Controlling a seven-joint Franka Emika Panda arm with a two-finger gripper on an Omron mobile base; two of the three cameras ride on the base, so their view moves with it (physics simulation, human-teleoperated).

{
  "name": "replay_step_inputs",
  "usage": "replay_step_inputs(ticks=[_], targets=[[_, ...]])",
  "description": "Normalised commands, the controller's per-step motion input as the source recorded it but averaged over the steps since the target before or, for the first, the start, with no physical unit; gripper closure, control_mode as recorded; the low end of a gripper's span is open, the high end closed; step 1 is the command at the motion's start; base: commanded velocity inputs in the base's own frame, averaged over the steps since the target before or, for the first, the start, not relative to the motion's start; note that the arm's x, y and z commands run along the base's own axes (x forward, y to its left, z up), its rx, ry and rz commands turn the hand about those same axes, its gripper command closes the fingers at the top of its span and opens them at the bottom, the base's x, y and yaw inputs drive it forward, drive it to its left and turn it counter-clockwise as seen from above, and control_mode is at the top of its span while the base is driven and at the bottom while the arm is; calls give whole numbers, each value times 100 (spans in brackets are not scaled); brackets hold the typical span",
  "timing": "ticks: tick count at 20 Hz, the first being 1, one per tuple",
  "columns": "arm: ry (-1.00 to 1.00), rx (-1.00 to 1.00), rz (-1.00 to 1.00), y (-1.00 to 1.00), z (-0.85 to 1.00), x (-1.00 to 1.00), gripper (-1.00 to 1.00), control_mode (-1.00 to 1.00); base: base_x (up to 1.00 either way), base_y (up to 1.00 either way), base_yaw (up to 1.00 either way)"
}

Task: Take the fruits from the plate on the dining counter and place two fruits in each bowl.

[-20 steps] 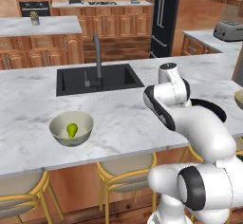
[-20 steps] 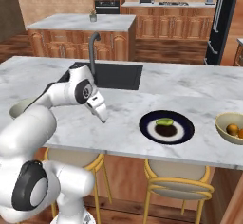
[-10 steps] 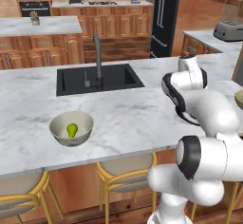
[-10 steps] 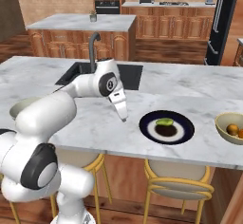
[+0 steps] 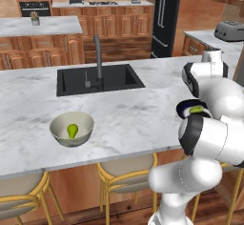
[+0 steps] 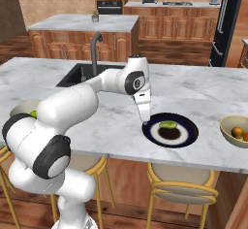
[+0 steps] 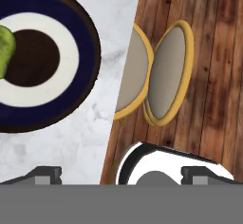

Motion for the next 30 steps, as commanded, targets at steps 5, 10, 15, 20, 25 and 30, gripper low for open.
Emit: replay_step_inputs(ticks=[5,10,15,20,25,30], targets=[[13,1,-14,-48,0,19,-100,-100,0,0,0],[0,3,-1,-6,-12,28,-100,-100,0,0,0],[-9,6,0,-2,-21,24,-100,-100,0,0,0],[-29,0,0,1,-36,5,-100,-100,0,0,0],[-39,0,0,0,-33,10,-100,-100,0,0,0],[7,1,0,-24,-3,34,-100,-100,0,0,0]])
